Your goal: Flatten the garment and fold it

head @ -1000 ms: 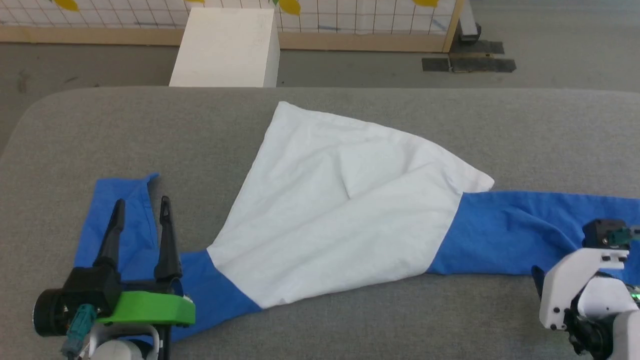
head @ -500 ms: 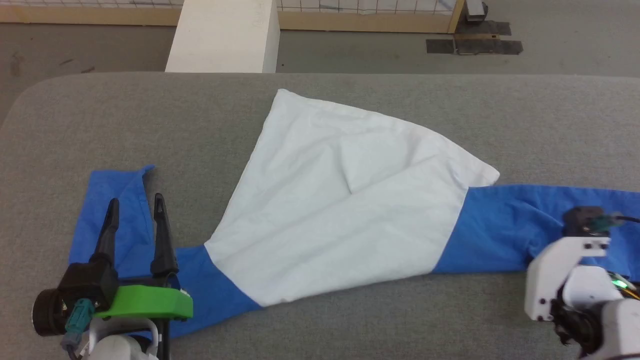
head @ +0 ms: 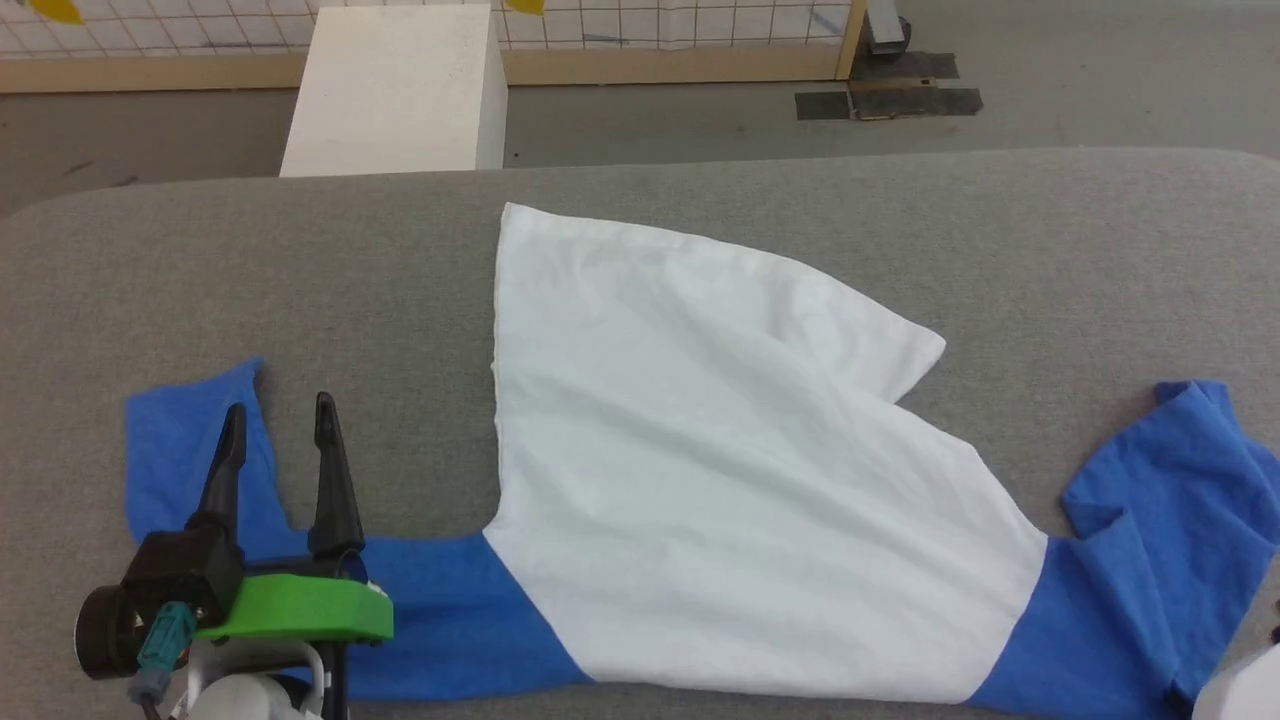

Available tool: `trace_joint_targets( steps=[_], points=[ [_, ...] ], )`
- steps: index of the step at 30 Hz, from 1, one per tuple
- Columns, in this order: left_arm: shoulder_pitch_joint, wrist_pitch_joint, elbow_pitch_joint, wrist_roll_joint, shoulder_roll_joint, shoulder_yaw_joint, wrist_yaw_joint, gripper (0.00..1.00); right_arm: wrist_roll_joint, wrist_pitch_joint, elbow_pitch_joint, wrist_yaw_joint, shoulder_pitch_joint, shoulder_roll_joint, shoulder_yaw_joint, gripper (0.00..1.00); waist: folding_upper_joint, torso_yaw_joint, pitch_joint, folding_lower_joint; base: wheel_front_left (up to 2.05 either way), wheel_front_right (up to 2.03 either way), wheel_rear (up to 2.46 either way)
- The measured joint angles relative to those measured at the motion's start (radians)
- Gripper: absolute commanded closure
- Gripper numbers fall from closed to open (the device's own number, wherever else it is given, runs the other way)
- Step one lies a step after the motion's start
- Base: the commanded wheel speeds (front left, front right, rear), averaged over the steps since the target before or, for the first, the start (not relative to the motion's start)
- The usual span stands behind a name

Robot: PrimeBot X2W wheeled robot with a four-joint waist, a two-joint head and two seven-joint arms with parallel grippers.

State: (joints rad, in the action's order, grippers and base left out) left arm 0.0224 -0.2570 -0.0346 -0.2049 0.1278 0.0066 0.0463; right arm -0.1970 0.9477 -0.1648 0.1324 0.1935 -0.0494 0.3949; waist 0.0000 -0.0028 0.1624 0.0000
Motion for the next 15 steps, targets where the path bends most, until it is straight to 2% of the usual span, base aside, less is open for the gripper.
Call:
trace_joint_targets(
  steps=[4, 8, 13, 15],
  points=[
    [0.0, 0.0, 0.004, 0.0, -0.002, -0.002, 0.0, 0.0, -0.108, -0.233, -0.009, 0.0, -0.097, -0.003, 0.031, 0.0, 0.0, -0.004, -0.005, 0.0, 0.0, 0.0, 0.0],
    [0.0, 0.0, 0.004, 0.0, -0.003, -0.009, 0.0, 0.0, -0.114, -0.353, 0.004, 0.0, -0.211, -0.002, -0.022, 0.0, 0.0, 0.006, -0.008, 0.0, 0.0, 0.0, 0.0],
    [0.002, 0.0, -0.003, 0.0, -0.004, -0.02, -0.002, 0.0, -0.026, -0.324, 0.092, 0.0, -0.37, -0.002, -0.144, 0.0, 0.0, 0.031, 0.0, 0.0, 0.0, 0.0, 0.0],
    [0.007, 0.0, -0.003, 0.0, -0.008, -0.028, -0.003, 0.0, 0.057, -0.226, 0.146, 0.0, -0.426, -0.004, -0.226, 0.0, 0.0, 0.049, 0.006, 0.0, 0.0, 0.0, 0.0]
  ],
)
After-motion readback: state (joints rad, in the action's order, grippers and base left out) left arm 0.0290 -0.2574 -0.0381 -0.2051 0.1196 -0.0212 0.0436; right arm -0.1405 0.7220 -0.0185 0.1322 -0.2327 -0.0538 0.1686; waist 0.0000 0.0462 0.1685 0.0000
